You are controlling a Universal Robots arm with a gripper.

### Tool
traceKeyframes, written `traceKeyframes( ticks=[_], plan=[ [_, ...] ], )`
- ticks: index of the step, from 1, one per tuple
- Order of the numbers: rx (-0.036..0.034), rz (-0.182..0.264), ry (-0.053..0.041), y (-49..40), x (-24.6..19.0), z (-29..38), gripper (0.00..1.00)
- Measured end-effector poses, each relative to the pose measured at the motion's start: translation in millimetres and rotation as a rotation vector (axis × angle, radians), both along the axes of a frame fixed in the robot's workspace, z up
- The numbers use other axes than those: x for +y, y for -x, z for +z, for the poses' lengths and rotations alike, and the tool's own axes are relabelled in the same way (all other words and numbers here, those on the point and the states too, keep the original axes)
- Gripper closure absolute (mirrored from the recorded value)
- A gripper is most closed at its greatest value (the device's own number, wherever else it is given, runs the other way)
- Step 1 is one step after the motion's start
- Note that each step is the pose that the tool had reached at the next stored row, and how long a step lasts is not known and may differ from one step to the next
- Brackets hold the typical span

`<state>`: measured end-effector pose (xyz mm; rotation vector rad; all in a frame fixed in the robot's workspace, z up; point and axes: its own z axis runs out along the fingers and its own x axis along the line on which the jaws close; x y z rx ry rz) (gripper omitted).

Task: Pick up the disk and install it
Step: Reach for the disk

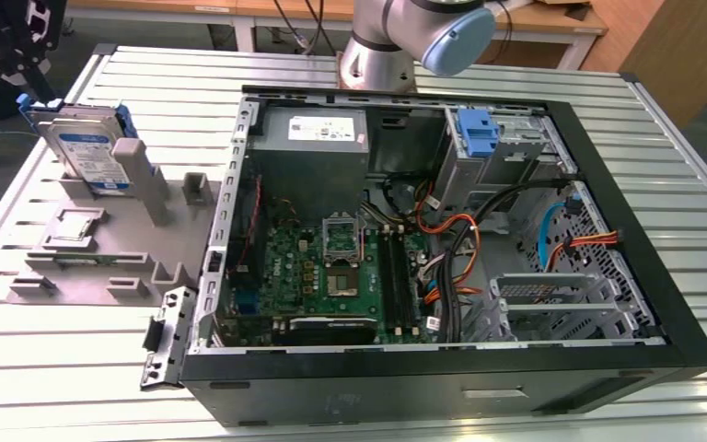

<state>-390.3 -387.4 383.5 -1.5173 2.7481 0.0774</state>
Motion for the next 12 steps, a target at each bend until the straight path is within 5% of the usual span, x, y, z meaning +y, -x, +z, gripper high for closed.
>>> traceKeyframes(
  ticks=[5, 12],
  plan=[
    [0.0002, 0.082, 0.0001, 0.1, 0.0, -0.1, 0.9],
    [0.0001, 0.089, 0.0, 0.1, 0.0, -0.2, 0.9]
  ],
)
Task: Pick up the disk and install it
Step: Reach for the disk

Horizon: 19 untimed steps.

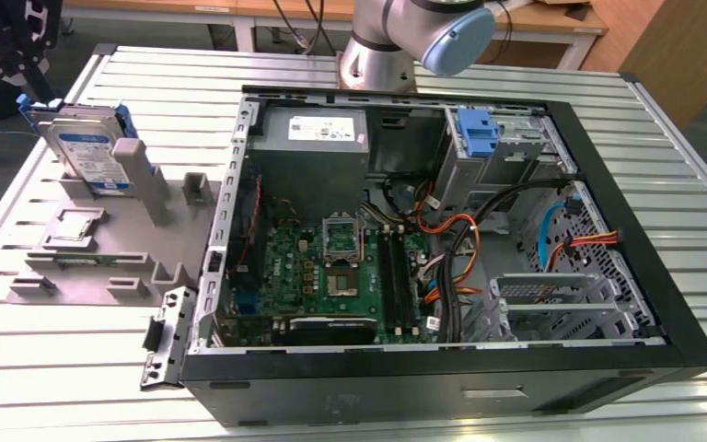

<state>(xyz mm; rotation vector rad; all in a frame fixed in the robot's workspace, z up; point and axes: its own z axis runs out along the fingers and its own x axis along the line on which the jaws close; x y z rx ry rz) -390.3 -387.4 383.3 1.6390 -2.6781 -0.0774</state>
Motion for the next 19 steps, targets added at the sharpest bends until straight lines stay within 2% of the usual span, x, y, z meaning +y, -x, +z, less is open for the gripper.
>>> traceKeyframes(
  ticks=[5, 11, 17, 19],
  plan=[
    [-0.0003, -0.008, 0.0, 2.5, 1.1, -0.2, 0.9],
    [-0.0005, -0.1, 0.0001, 3.4, 1.3, -1.4, 0.9],
    [-0.0006, -0.092, 0.0, 4.2, 10.1, -2.2, 0.9],
    [-0.0006, -0.091, -0.0001, 7.3, 16.8, -2.9, 0.9]
  ],
)
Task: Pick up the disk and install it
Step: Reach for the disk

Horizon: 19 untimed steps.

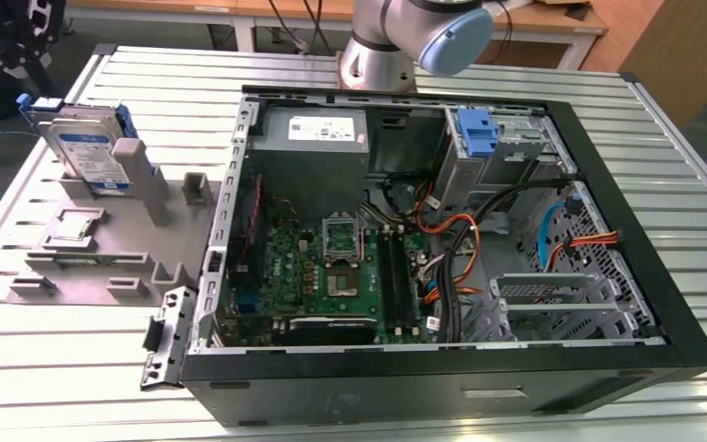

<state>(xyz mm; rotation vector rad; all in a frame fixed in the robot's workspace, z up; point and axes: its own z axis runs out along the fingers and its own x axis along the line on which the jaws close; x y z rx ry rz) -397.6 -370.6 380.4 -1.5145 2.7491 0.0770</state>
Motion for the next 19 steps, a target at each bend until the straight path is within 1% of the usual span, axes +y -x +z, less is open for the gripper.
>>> traceKeyframes(
  ticks=[3, 5, 7, 8, 13, 17, 19],
  plan=[
    [0.0001, 0.0, 0.0001, 8.3, 7.9, -1.1, 0.9],
    [0.0, 0.0, 0.0001, 15.3, 10.4, -1.9, 0.9],
    [0.0002, 0.0, 0.0001, 20.5, 12.8, -2.5, 0.9],
    [0.0, 0.0, 0.0001, 21.6, 13.7, -2.9, 0.9],
    [0.0001, 0.0, 0.0001, 21.8, 16.9, -4.0, 0.9],
    [-0.0001, 0.0, 0.0001, 23.0, 22.2, -5.2, 0.9],
    [0.0, 0.0, 0.0001, 23.9, 22.3, -5.5, 0.9]
  ],
)
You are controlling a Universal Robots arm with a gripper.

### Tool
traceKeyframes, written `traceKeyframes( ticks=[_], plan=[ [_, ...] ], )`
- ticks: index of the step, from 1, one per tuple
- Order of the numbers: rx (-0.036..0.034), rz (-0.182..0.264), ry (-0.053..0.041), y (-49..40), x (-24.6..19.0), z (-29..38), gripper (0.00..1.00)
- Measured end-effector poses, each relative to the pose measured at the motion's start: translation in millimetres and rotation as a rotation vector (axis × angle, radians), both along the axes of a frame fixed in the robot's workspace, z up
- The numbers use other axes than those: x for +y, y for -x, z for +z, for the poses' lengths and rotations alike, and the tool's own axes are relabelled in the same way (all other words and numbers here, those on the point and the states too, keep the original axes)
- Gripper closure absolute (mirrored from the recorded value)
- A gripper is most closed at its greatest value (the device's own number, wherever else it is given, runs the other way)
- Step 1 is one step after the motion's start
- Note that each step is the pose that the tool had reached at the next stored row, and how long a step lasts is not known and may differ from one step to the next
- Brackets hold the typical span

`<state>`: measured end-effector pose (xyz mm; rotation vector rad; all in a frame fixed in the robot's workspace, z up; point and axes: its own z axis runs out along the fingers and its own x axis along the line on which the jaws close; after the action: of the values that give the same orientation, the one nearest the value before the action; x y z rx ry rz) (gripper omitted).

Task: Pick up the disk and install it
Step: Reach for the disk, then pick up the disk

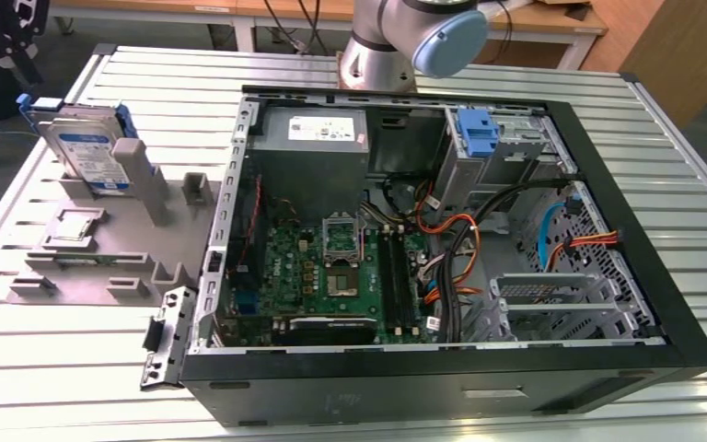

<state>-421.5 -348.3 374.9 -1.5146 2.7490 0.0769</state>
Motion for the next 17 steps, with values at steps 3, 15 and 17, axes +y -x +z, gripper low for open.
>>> traceKeyframes(
  ticks=[3, 15, 17],
  plan=[
    [0.0001, 0.0, 0.0, 0.4, 0.1, 0.0, 0.9],
    [0.0, 0.001, 0.0, 1.0, 0.1, 0.0, 0.9],
    [0.0001, 0.013, 0.0001, 1.1, 0.0, 0.0, 0.9]
  ],
)
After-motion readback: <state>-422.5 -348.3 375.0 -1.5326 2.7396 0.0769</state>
